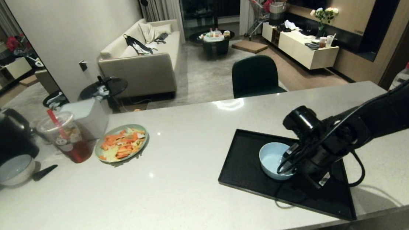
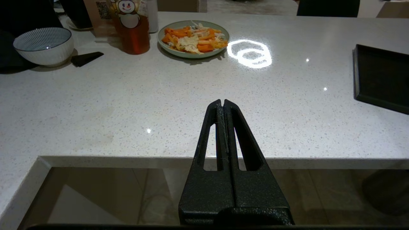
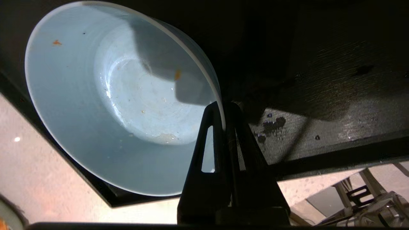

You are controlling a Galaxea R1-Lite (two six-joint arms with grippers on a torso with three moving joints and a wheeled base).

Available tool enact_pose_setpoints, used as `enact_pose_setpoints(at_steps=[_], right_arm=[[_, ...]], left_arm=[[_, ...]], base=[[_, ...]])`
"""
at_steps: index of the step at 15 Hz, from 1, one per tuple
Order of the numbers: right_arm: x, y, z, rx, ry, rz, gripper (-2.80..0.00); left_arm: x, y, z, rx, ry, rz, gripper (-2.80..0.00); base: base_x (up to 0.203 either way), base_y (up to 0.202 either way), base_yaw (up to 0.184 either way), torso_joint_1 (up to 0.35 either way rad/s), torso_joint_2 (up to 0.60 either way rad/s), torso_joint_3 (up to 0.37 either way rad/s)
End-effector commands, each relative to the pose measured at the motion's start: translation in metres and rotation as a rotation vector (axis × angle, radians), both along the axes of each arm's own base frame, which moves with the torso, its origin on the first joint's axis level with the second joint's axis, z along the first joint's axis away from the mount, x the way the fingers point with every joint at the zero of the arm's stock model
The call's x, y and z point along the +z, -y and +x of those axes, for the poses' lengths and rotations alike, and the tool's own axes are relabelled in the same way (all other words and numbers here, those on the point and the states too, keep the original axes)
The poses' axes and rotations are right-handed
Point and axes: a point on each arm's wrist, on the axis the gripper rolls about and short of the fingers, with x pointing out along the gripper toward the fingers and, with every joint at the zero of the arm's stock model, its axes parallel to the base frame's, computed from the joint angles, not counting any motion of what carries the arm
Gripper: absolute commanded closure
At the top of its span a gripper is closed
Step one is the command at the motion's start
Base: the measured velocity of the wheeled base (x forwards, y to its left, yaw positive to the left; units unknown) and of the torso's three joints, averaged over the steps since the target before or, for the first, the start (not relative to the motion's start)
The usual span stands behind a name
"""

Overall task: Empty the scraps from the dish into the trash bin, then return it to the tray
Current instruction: Put the bowl back to the table

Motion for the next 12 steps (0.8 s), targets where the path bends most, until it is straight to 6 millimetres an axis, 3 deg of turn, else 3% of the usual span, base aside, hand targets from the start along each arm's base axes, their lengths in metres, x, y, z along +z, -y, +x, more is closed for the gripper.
enact_pose_setpoints(at_steps=[1,8,9,12], right_arm=[[-0.0052,-0.0012,0.0015,-0.011,-0.012,-0.001,0.00],[-0.0042,-0.0033,-0.0006,0.001,-0.014,-0.002,0.00],[-0.0030,-0.0035,-0.0002,0.002,-0.010,-0.001,-2.80],[-0.0008,-0.0027,-0.0018,0.004,-0.012,-0.006,-2.80]], left_arm=[[0.0001,0.0000,0.0001,0.000,-0.001,-0.001,0.00],[0.0001,0.0000,0.0001,0.000,-0.001,-0.001,0.00],[0.0001,0.0000,0.0001,0.000,-0.001,-0.001,0.00],[0.0001,0.0000,0.0001,-0.001,-0.001,-0.001,0.00]], base=[[0.000,0.000,0.000,0.000,0.00,0.000],[0.000,0.000,0.000,0.000,0.00,0.000],[0.000,0.000,0.000,0.000,0.00,0.000],[0.000,0.000,0.000,0.000,0.00,0.000]])
